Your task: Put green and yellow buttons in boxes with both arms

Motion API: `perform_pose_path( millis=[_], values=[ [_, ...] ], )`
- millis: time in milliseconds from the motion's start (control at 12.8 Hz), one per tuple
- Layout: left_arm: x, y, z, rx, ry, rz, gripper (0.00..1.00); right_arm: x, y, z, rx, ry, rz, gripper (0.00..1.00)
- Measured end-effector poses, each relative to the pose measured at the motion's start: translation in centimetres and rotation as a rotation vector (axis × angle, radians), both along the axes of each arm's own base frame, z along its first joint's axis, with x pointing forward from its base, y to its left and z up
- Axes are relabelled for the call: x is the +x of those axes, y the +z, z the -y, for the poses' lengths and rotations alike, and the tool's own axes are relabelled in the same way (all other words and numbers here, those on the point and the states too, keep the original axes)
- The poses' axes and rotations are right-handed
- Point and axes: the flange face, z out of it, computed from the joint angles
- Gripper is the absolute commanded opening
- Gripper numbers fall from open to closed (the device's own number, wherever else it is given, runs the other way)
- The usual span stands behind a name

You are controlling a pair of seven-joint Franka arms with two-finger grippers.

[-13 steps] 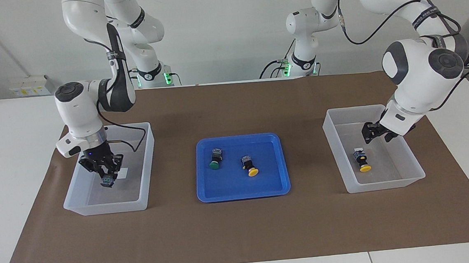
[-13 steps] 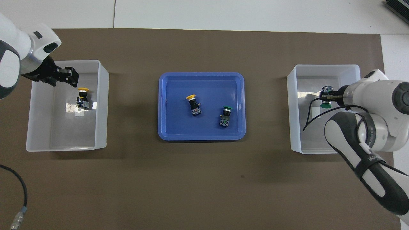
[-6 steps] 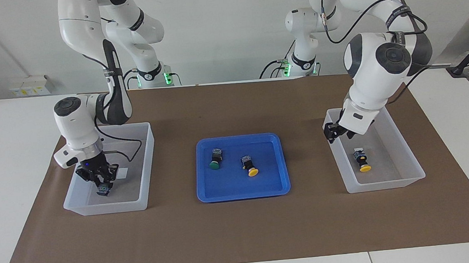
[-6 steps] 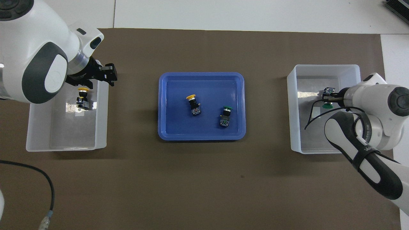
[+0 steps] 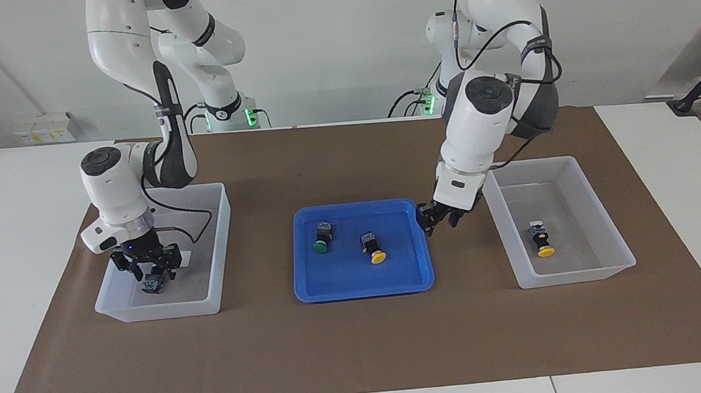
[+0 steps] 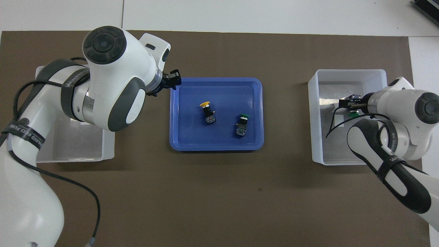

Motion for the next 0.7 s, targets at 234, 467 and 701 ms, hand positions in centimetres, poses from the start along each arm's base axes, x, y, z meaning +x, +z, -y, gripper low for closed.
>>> perform_pose_path(
  millis=[234,467,701],
  values=[
    [-0.5,-3.6,3.4,-0.037,0.039,0.027,0.65,0.7,2.7,-1.1,0.0,0.017,0.028,1.0],
    [-1.6,-7.8,6.6,-0.07,0.041,0.049,0.66,1.2,7.4,-4.2,0.018,0.03,0.007,1.0],
    [-2.5,-10.4,7.3,-0.099,0.029,0.087,0.68,0.8,11.3,-8.6,0.047,0.007,-0.018,1.0]
  ],
)
